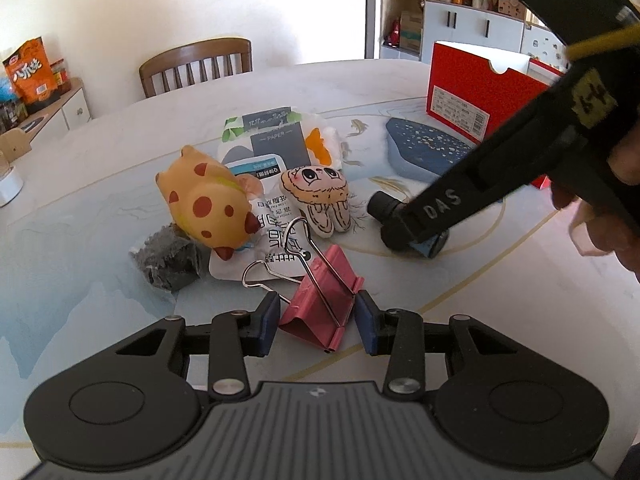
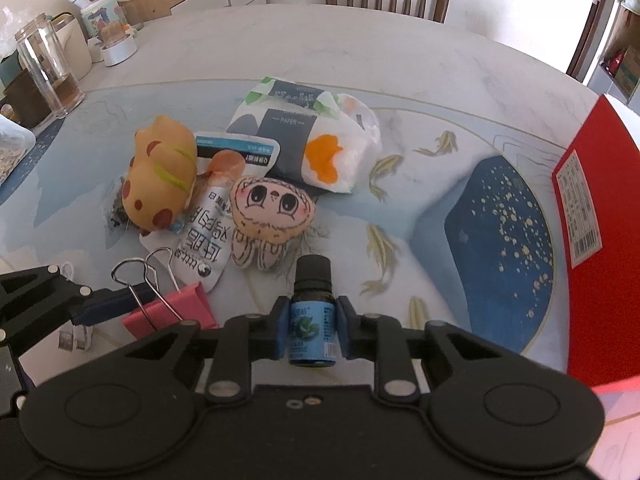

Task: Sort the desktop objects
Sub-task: 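Lift and carry the binder clip and blue bottle with both tools to the shoebox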

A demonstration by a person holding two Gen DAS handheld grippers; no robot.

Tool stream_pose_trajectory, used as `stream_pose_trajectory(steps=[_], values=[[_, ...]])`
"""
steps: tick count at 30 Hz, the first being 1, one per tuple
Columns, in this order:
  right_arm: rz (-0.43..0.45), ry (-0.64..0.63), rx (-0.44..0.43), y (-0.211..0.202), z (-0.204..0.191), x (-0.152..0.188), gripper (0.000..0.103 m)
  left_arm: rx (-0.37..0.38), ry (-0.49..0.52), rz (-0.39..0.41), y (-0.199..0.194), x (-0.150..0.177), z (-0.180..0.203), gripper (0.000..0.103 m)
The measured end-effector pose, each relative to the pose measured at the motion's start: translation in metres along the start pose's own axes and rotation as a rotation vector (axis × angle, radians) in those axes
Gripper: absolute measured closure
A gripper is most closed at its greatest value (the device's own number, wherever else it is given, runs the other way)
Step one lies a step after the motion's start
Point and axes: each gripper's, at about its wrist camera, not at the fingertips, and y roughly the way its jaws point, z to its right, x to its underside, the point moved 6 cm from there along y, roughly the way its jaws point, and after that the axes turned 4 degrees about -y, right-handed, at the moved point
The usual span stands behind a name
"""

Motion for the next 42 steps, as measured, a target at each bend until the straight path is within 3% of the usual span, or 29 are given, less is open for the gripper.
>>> stream_pose_trajectory(steps=[16, 30, 42], values=[[0.001, 0.030, -0.032, -0.031, 0.012, 0.024, 0.080, 0.009, -0.056, 0.008, -0.019, -0.005, 0.012, 0.064], [0.025, 0.073, -0.072, -0.078, 0.034, 0.037, 0.080, 0.053, -0.046, 0.078, -0.049, -0.045, 0.046, 0.064], [0.100, 0.106, -0.062, -0.118, 0.082, 0.031, 0.080, 0.057, -0.018, 0.145, -0.064, -0.084, 0.077, 0.064]])
